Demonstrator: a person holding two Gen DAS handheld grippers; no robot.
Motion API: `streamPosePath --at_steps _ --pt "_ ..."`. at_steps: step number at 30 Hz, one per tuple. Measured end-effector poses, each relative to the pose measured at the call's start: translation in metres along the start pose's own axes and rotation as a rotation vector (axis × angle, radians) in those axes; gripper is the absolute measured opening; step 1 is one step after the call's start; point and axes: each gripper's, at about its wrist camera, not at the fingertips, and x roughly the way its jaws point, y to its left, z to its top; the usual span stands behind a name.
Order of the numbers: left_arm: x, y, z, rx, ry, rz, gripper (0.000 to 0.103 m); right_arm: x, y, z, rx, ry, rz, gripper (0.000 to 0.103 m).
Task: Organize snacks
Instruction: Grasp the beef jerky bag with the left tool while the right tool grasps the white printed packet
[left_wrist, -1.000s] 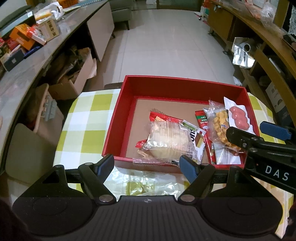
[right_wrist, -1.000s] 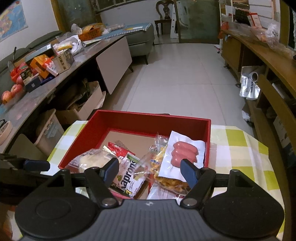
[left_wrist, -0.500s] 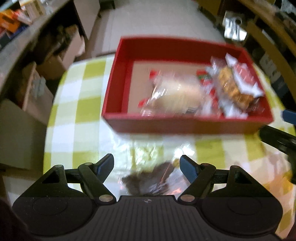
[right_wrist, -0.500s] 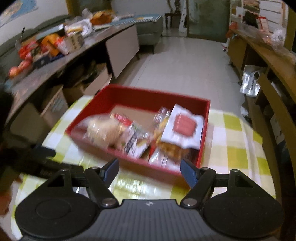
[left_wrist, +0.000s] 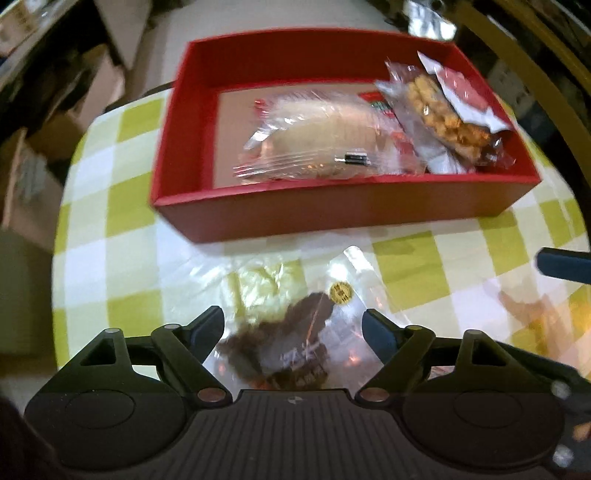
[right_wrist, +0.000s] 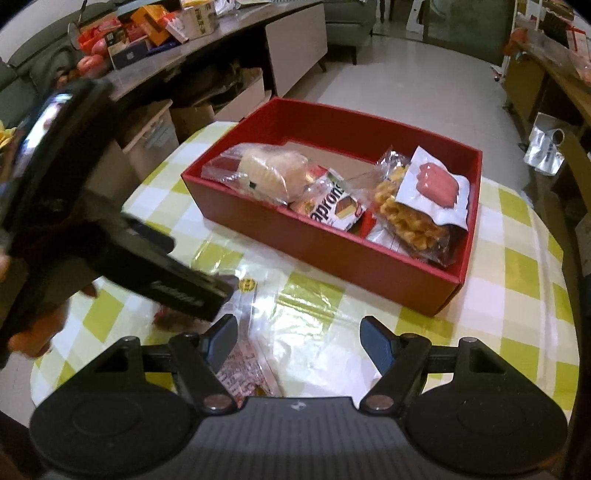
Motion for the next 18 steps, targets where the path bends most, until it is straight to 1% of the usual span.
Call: streamPosePath --at_steps 2,4,6,10,14,16,18 --pt "0.014 0.003 0.001 0.009 0.017 -0.011 0.085 0.002 -0.001 -0.003 0.003 0.014 0.005 0.079" --pt "0.023 0.011 0.000 0.006 0.039 -0.046 0.087 0.003 -0.003 -0.006 0.003 0.022 0.001 0.079" --pt "0.021 0.018 -0.007 -0.009 0.041 -0.075 0.087 0.003 -0.005 -0.007 0.009 0.027 0.012 0.079" --pt "0.012 0.021 -0.035 -0.026 0.067 -0.138 0.088 0.005 -0.008 -0.007 0.018 0.038 0.016 0.079" --pt "0.001 0.015 -0.061 -0.007 0.078 -0.133 0.089 0.005 -0.007 -0.011 0.012 0.049 0.020 0.079" --pt "-0.003 0.015 -0.069 -0.036 0.086 -0.138 0.089 0.006 -0.006 -0.013 0.006 0.058 0.019 0.080" --pt "-0.005 0.016 -0.073 -0.064 0.091 -0.170 0.089 0.008 -0.005 -0.015 -0.004 0.068 0.020 0.080"
